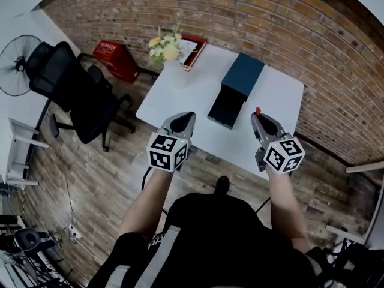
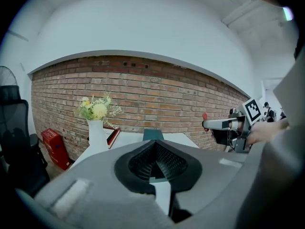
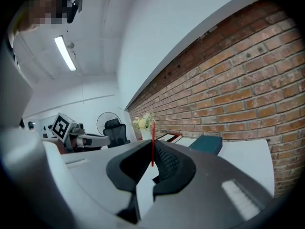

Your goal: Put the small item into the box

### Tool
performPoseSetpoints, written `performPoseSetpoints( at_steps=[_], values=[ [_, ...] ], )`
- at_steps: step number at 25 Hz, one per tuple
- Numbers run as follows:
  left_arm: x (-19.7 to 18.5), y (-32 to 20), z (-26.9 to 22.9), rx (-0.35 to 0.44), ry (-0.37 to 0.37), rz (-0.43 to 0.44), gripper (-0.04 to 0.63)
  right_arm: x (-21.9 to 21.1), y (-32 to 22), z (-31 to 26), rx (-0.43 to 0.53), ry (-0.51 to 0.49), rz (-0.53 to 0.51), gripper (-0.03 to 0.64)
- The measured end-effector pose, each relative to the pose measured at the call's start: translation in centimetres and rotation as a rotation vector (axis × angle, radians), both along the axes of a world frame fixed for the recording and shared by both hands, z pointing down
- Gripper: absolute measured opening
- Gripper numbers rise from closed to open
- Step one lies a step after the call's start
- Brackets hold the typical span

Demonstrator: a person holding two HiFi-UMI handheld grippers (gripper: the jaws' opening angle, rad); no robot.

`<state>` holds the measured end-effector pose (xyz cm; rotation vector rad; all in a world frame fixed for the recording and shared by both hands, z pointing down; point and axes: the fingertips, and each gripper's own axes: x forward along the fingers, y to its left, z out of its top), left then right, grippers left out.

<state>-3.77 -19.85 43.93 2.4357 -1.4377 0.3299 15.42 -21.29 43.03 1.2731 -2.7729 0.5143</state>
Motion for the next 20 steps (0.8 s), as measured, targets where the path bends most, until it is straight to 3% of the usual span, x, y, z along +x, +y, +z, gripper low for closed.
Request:
performPoseSetpoints(
  at_steps=[8,16,20],
  values=[
    [-1.5,-2.7,0.2,-0.006,-0.008,-0.022,0.008,-2.2,-3.4,0.2,-0.015,-0.02,-0.036,0.014],
    [-3.7,-7.7,-0.4,0.035,0.038,0.0,0.008,-4.4,-6.5,0.3,-0.027,0.04,-0.01,0.014],
    [-5.0,-9.2,0.6,0.02,0.076,0.025,0.008,-5.6,-7.9,0.8,-0.046,0.057,0.028,0.014]
  ],
)
